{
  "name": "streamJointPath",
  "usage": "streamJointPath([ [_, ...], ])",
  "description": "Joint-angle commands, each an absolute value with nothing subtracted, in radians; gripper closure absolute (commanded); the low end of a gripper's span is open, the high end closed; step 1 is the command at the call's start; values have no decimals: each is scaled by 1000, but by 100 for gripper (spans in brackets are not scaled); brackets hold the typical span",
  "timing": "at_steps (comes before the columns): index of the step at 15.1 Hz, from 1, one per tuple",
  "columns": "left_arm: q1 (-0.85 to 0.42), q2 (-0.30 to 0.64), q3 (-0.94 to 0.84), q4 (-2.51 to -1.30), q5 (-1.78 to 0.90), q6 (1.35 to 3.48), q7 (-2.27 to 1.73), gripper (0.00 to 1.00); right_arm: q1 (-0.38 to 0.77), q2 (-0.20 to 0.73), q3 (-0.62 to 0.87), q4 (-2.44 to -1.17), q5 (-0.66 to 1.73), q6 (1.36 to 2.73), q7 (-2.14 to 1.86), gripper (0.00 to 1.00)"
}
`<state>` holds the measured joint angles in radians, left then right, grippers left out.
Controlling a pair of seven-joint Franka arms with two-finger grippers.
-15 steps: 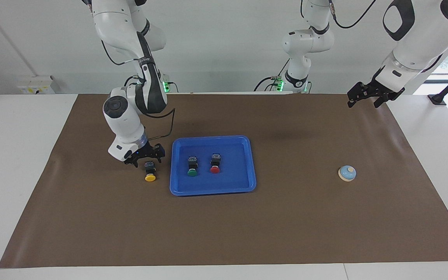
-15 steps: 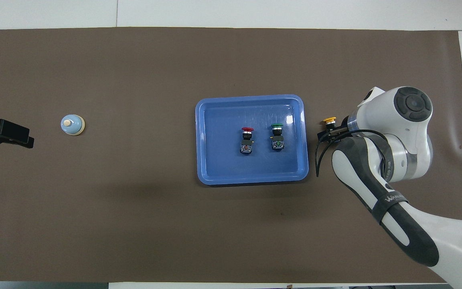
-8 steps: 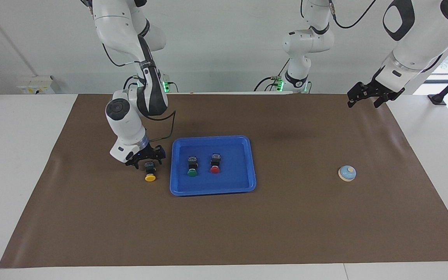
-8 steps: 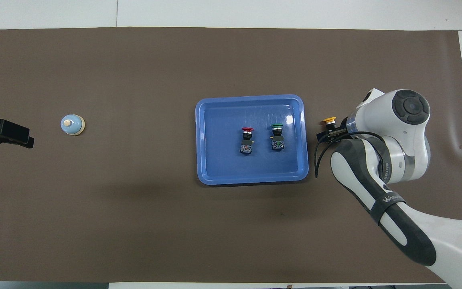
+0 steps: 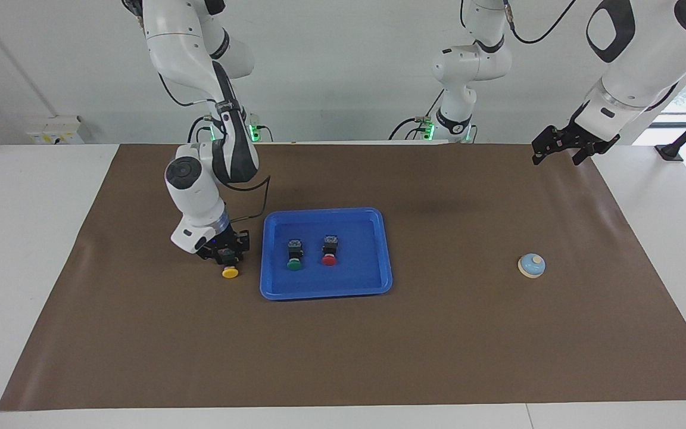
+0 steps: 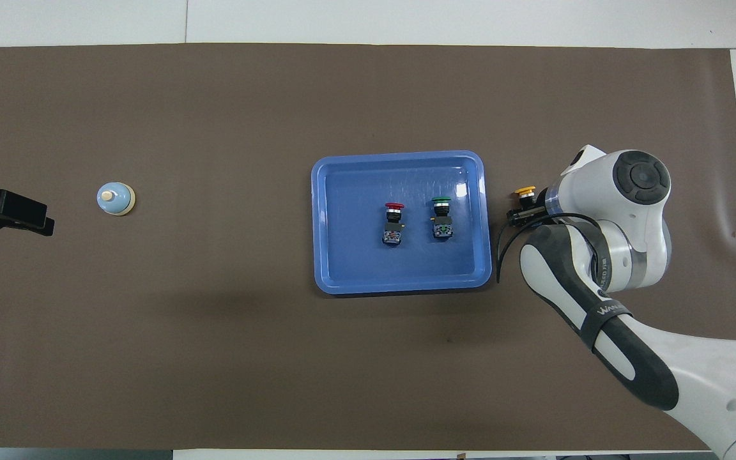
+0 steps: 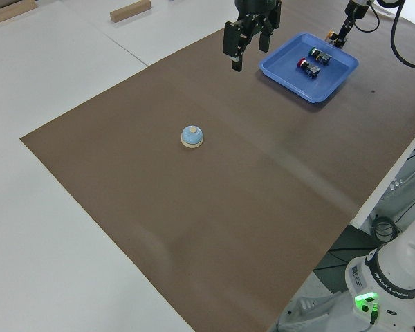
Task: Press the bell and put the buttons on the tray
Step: 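Carry the yellow button into the tray beside the red one and release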
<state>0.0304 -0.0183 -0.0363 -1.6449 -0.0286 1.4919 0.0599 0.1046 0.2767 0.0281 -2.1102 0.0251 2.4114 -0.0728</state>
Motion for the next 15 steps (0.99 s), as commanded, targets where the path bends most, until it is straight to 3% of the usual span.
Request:
streamJointPath([
  [1,26,-43,-29,-1675,-38,1509,60,0,94,264,37,-2091,20,2395,-58,100],
  [6,26,-43,-29,-1674,-38,1508,60,0,174,268,43,-1821,25,2073,199,100],
  [9,26,-43,-29,-1675,-38,1508,60,0,306,305,44,-1719,31,2043,433,100],
  [13,26,-43,-29,-1674,-38,1508,60,0,465,503,41,-1476,28,2020,681,100],
  [15,26,-43,-29,-1674,-38,1508,60,0,523,544,41,-1471,34,2072,712,100],
])
